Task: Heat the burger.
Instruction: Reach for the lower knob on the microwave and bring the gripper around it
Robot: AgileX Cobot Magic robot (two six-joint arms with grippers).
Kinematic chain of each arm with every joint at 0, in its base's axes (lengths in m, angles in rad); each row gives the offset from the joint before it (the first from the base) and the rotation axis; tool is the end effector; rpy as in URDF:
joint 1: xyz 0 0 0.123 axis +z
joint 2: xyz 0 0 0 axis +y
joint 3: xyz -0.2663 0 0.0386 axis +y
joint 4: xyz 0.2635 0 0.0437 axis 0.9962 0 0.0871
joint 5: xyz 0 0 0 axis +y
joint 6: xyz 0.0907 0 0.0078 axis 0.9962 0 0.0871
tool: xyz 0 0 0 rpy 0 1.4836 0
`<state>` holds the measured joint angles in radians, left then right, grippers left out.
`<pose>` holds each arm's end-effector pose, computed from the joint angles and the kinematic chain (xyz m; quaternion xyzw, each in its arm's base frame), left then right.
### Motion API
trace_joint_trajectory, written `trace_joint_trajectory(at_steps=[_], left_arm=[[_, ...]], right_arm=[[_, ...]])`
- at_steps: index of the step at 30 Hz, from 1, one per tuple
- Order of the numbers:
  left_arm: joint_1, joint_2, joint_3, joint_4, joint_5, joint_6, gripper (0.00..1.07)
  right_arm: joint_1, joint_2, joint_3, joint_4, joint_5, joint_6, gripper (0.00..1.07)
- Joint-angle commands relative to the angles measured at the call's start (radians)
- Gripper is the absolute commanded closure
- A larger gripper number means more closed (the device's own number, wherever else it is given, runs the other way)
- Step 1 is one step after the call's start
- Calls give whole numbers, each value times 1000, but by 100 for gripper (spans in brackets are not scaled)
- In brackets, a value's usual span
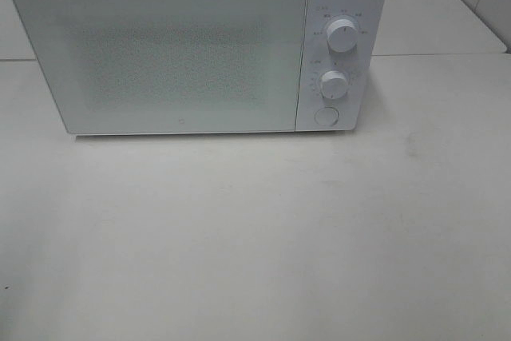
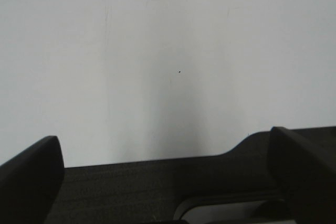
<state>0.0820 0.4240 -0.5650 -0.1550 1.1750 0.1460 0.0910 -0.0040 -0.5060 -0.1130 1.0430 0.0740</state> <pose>0.0816 -0.0063 0.2751 0.0239 0.9486 -0.0418 0.3128 0.0247 -0.0067 0.2884 -0.0052 0.8446 -0.0124 0.5353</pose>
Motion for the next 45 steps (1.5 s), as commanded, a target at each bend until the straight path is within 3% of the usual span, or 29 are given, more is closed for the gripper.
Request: trace_joint_trajectory(at_steps=[1, 3, 14, 45], left_arm=[[1, -72, 30, 6, -49, -35, 6], [1, -167, 42, 22, -92, -73, 6], [1, -459, 68, 45, -137, -76, 6], [1, -451, 68, 48, -137, -77, 6]], right_arm=[[-7, -28, -1, -6, -6, 3, 32], [-7, -28, -1, -6, -6, 5, 32], [-7, -28, -1, -6, -6, 7, 32], [-7, -22, -1, -6, -6, 7, 32]])
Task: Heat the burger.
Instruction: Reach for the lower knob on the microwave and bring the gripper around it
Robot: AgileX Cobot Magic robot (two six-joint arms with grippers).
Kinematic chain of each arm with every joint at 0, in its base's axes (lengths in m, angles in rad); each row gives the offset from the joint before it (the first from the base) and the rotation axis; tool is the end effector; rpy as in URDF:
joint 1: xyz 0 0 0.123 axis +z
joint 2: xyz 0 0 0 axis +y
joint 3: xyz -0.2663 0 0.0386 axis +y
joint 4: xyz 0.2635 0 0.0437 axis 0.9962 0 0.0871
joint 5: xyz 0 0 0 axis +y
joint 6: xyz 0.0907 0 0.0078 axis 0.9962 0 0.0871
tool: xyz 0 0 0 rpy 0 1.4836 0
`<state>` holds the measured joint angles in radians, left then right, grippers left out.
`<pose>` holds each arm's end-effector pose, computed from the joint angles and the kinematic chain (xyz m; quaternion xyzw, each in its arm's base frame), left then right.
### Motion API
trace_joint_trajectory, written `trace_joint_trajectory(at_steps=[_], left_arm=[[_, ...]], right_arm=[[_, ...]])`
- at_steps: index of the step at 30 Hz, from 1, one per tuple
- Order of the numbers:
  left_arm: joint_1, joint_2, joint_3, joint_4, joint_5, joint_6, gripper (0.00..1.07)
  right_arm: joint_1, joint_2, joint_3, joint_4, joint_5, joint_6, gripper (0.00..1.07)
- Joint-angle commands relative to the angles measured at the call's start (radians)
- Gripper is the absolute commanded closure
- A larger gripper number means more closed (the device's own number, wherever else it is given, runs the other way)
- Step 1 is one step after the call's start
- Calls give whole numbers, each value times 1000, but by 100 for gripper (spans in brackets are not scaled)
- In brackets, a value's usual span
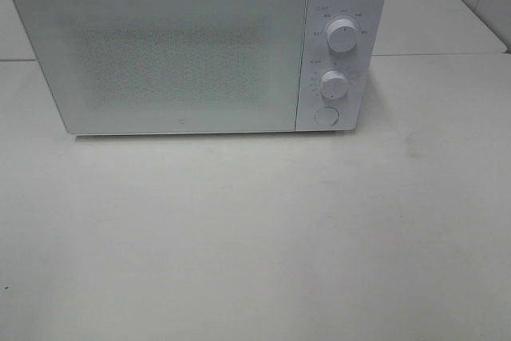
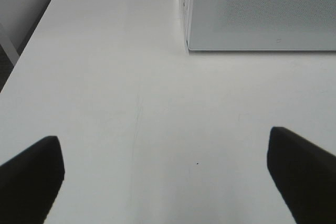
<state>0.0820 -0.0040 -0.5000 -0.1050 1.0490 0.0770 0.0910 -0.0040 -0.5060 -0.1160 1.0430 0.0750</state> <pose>0.0251 -0.0062 0.2861 -0.0003 0.8479 -0.0104 0.5300 0.0247 -0.0069 0.2884 -0.0047 0.8445 -0.0136 0.5354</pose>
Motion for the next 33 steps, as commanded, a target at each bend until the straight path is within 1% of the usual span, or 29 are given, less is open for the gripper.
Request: trace_joint_trajectory(at_steps=[1, 33], left_arm=[[1, -23, 3, -2, -11, -8, 6], [1, -23, 3, -2, -11, -8, 6]], right_arm=[[-7, -22, -1, -3, -6, 6, 32], [-7, -16, -1, -8, -6, 14, 32]])
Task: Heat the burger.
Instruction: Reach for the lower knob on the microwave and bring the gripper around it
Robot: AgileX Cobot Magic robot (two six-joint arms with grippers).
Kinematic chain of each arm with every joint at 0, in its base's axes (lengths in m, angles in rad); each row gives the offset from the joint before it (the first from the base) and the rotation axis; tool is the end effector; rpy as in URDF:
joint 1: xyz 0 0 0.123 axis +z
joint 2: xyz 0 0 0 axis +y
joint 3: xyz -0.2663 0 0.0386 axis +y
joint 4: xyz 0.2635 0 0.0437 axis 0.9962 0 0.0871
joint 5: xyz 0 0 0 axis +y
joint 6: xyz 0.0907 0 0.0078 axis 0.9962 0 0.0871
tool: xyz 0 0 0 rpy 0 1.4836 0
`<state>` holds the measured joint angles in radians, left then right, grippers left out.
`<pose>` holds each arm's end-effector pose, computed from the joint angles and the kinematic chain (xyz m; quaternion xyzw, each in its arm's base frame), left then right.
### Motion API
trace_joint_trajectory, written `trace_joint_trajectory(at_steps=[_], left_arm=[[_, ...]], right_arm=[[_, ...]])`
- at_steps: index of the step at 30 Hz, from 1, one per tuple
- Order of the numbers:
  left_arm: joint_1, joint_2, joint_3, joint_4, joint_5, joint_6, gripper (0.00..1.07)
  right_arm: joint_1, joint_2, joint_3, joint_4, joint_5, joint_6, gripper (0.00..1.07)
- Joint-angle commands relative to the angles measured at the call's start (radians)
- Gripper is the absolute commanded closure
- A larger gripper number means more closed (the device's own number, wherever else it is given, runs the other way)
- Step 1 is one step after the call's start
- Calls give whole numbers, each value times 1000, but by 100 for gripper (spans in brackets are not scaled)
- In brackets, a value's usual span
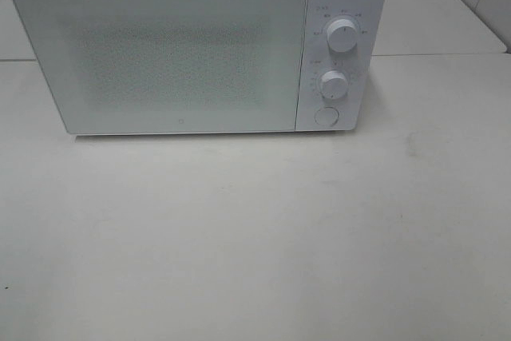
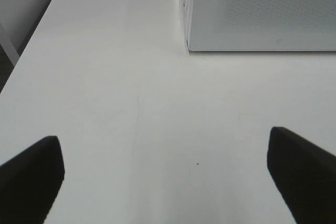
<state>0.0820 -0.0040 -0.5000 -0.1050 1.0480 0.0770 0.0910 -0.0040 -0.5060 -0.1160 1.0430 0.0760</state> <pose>0.0252 -0.0062 0.2861 -0.0003 0.8477 -0.0104 0.5304 0.0247 -0.0069 0.2884 -0.0043 0.8445 -0.0133 0.5354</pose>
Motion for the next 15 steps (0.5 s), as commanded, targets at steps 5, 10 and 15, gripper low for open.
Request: trace_joint_trajectory(at_steps=[5, 10, 15], left_arm=[[1, -23, 3, -2, -10, -8, 6], [1, -23, 3, -2, -10, -8, 6], [1, -23, 3, -2, -10, -8, 6]], right_arm=[[-7, -13, -13, -10, -18, 23, 32], [-7, 56, -36, -10, -45, 26, 32], [-7, 133, -36, -10, -96, 26, 32]])
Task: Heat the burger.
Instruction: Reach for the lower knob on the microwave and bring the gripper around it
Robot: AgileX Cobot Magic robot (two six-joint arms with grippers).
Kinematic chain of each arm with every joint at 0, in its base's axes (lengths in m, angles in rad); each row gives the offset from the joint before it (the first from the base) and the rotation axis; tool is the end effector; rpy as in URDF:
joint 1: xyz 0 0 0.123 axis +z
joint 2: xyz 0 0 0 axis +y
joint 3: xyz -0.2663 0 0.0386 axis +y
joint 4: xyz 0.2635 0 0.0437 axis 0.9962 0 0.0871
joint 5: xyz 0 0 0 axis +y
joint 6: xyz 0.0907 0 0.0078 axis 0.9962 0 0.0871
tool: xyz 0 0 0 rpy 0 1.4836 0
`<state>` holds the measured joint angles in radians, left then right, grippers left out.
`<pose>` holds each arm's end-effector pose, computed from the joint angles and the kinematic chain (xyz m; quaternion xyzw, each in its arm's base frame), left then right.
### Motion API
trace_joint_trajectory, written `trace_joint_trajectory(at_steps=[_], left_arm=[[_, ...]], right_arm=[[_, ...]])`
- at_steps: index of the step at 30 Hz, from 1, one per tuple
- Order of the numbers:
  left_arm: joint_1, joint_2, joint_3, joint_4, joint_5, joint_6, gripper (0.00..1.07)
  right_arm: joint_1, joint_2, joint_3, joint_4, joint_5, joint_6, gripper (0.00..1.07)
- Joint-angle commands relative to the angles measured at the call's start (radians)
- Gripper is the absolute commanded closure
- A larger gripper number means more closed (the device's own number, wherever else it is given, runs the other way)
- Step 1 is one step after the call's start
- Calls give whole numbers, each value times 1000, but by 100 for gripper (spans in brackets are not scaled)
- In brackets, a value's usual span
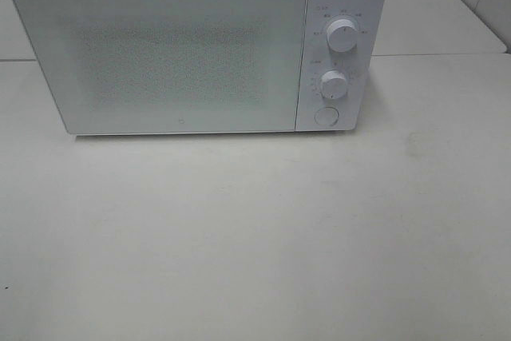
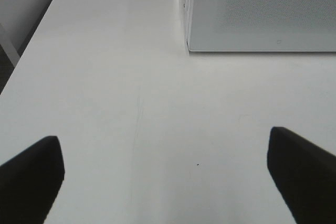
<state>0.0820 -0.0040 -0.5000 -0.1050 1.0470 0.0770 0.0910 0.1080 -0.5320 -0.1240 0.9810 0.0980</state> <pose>0.0252 -0.0062 0.2862 -0.0003 0.8474 -0.0103 0.5308 0.0431 -0.0055 0.2975 0.0005 0.8506 -0.0124 0.5256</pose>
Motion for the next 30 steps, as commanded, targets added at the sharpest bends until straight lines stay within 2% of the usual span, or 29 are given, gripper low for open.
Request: trace_joint_trajectory(at_steps=[1, 19, 30], left_arm=[[1, -23, 3, -2, -9, -8, 6], [1, -23, 3, -2, -9, -8, 6], [1, -23, 3, -2, -9, -8, 6]], right_arm=[[-7, 58, -10, -2, -63, 4, 32], [-7, 313, -1, 2, -382, 8, 32], [-7, 470, 72, 2, -658, 8, 32]])
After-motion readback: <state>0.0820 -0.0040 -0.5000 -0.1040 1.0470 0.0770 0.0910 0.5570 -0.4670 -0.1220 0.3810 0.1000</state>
